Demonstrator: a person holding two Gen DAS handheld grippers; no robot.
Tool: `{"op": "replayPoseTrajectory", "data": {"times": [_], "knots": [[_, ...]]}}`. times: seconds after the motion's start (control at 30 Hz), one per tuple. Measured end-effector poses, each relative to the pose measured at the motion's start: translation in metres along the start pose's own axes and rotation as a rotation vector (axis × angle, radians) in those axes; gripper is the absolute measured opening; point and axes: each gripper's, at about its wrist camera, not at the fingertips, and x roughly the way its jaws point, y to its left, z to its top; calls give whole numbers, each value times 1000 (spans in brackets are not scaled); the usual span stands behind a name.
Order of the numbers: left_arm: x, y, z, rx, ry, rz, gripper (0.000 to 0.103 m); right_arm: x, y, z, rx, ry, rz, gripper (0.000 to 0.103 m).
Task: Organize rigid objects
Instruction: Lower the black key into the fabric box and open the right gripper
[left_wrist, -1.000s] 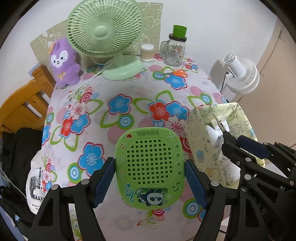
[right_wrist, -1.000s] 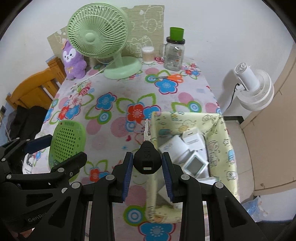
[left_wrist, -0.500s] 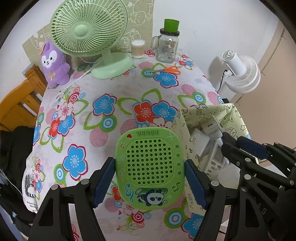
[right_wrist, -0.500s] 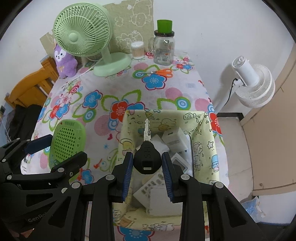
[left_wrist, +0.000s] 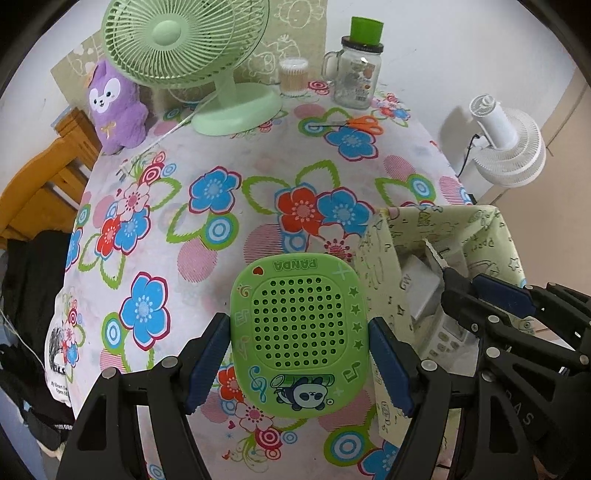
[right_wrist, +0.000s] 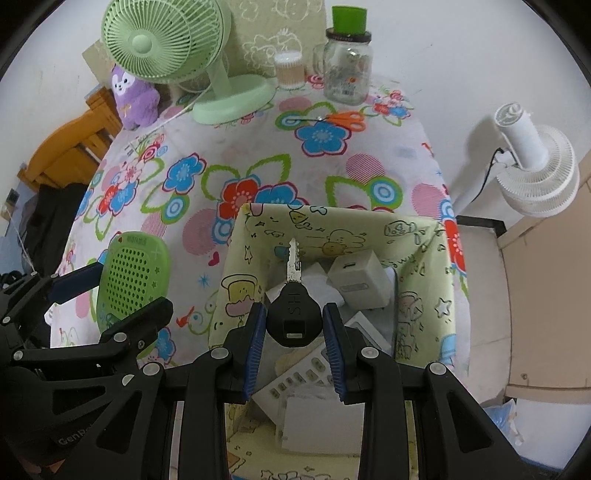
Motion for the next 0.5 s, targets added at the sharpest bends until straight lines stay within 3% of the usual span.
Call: {"op": "replayPoseTrajectory", "data": {"times": [0.43,0.5], "knots": [[7,9,4,-33,11,17,77,19,2,11,9,42,67,36],[6,9,4,-32,8,19,77,17,0,10,9,33,53,46]]}}
